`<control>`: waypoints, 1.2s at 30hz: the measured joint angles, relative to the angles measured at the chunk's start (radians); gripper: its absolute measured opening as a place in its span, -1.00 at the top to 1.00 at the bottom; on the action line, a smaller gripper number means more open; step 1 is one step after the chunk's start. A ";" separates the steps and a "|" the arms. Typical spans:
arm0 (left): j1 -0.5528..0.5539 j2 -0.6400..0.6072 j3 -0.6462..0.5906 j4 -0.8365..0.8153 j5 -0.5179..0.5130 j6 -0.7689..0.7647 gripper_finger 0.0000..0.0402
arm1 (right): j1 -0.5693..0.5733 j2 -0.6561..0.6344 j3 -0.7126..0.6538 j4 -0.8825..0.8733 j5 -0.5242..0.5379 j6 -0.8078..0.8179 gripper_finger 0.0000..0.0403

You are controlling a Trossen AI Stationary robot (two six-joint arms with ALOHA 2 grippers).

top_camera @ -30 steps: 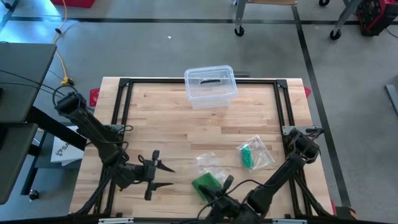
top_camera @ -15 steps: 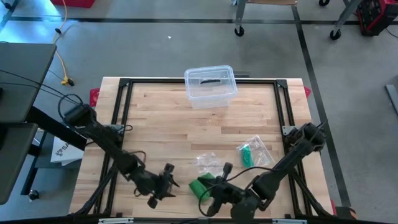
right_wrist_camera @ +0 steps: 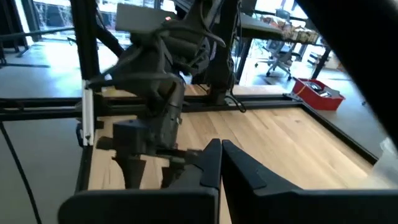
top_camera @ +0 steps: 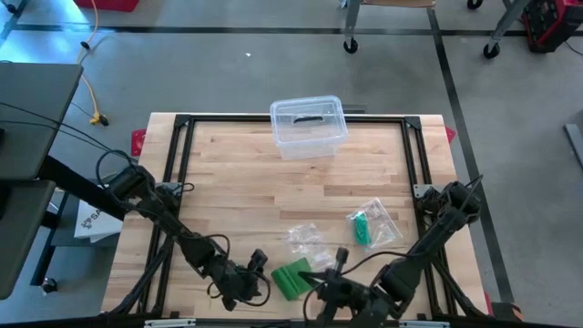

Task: Roll bandage
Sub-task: Roll the green bandage

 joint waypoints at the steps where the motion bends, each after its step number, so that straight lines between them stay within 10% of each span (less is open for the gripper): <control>1: -0.001 -0.002 0.000 -0.005 0.000 0.004 -0.05 | -0.003 0.000 0.000 -0.020 0.001 0.023 1.00; 16: 0.023 0.132 -0.010 0.227 -0.112 0.365 -0.14 | -0.037 0.001 0.000 -0.138 -0.072 0.180 1.00; 28: 0.145 0.174 -0.010 0.216 0.016 0.285 -0.20 | -0.019 0.001 0.000 -0.138 -0.072 0.185 1.00; 36: 0.164 0.170 0.001 0.194 0.043 0.152 0.11 | -0.011 0.001 0.000 -0.146 -0.073 0.205 1.00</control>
